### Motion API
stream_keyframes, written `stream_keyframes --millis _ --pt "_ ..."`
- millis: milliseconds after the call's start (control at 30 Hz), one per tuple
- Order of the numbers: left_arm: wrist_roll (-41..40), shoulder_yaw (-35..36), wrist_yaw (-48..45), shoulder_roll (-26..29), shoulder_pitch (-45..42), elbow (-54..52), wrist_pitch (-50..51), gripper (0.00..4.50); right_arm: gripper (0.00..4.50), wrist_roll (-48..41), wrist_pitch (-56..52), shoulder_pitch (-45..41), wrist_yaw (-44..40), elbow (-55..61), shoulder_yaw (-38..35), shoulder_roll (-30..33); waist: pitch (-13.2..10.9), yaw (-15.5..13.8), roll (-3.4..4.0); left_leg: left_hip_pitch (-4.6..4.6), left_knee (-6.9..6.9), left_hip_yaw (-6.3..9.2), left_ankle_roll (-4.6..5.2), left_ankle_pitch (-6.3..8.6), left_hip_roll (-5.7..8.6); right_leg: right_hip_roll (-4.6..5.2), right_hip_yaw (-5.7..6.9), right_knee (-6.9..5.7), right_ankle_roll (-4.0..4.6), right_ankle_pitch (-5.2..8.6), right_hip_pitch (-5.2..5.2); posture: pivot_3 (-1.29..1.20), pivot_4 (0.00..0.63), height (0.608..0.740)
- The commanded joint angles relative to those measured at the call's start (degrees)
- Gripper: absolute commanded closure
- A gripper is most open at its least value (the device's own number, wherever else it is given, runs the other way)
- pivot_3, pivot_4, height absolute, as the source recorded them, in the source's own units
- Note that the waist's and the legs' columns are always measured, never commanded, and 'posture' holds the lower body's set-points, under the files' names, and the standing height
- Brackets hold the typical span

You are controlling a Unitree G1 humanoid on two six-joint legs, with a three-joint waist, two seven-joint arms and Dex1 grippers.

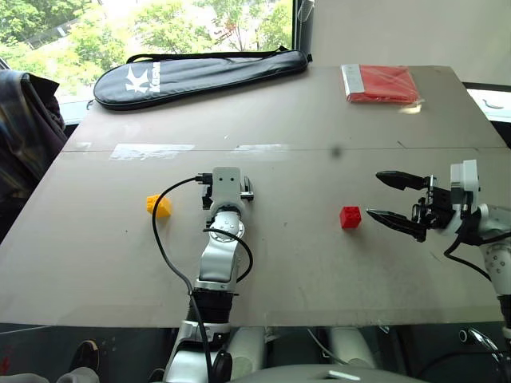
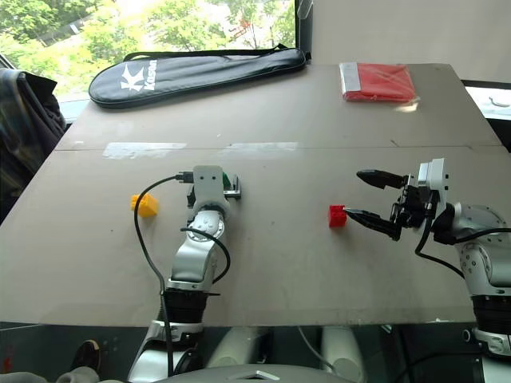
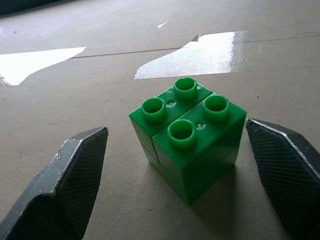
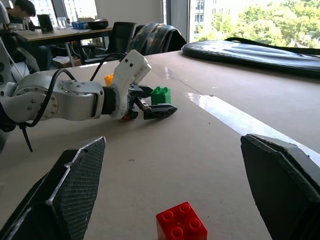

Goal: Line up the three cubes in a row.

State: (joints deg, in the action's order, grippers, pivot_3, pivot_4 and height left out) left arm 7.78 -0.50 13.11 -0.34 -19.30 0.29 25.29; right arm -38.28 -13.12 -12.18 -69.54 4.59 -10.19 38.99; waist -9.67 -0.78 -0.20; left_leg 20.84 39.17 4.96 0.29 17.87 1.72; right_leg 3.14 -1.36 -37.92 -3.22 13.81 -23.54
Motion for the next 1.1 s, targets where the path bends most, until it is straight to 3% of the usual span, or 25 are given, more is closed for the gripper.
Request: stream_keyframes --millis 33,67,167,300,567,833,1000,1100 --pt "0.98 0.29 1.25 -0.79 0.38 -1.62 2.00 0.00 0.06 -0.53 1.38 0.36 -0.73 0.81 -2.40 0.35 0.00 0.02 0.00 0.00 0.00 0.00 0.00 0.00 0.00 0.00 0.00 0.00 0.00 0.00 0.00 0.00 0.150 0.740" --pt "0.98 0.36 1.38 -0.93 0.44 -1.80 2.28 0.00 0.06 -0.49 1.49 0.48 -0.77 0.81 -2.42 0.35 0.00 0.01 0.00 0.00 0.00 0.00 0.00 0.00 0.00 0.00 0.00 0.00 0.00 0.00 0.00 0.00 0.150 0.740" --pt "1.34 0.20 1.64 -1.08 0.62 -2.18 2.72 0.76 0.00 -0.42 1.81 0.64 -0.87 0.70 -2.35 0.39 0.00 0.04 0.00 0.00 0.00 0.00 0.00 0.00 0.00 0.00 0.00 0.00 0.00 0.00 0.00 0.00 0.150 0.740" --pt "1.81 0.78 2.65 -1.54 0.64 -2.32 3.65 2.67 0.00 -0.31 1.97 0.43 -0.88 0.55 -2.15 0.42 0.00 0.12 0.00 -0.01 0.00 0.00 0.00 0.00 -0.01 -0.02 -0.01 0.00 0.00 0.00 0.00 0.00 0.150 0.740" --pt "0.05 1.27 -0.52 -0.84 0.84 -1.90 3.14 2.68 0.00 -0.40 1.60 0.18 -0.34 1.25 -1.69 0.21 0.00 0.12 0.00 -0.02 0.00 -0.02 0.00 0.00 -0.01 -0.02 -0.02 -0.01 0.00 0.00 0.00 0.00 0.150 0.740" --pt "-13.33 -5.14 -39.83 13.90 1.16 -0.15 -14.36 2.68 0.00 -0.13 1.55 1.08 -0.05 1.76 -1.72 0.40 0.00 -0.10 0.01 0.03 0.00 0.02 -0.01 -0.01 0.00 0.01 0.04 0.04 0.01 0.00 -0.01 0.00 0.150 0.740" --pt "-15.31 -11.97 -63.18 21.48 -3.67 9.27 -26.60 2.68 0.00 0.37 2.18 1.93 -0.02 1.53 -1.72 0.19 0.00 0.04 0.01 0.05 0.00 0.03 -0.01 -0.01 0.01 0.01 0.06 0.08 0.02 0.01 -0.01 0.00 0.150 0.740" --pt "-16.64 -14.36 -74.85 22.59 -8.57 17.97 -32.79 2.68 0.00 1.15 3.02 3.78 -0.12 1.85 -2.03 0.42 0.00 0.09 0.01 0.04 -0.02 0.01 -0.01 -0.01 0.00 -0.02 0.06 0.08 0.02 0.01 -0.01 0.00 0.150 0.740"
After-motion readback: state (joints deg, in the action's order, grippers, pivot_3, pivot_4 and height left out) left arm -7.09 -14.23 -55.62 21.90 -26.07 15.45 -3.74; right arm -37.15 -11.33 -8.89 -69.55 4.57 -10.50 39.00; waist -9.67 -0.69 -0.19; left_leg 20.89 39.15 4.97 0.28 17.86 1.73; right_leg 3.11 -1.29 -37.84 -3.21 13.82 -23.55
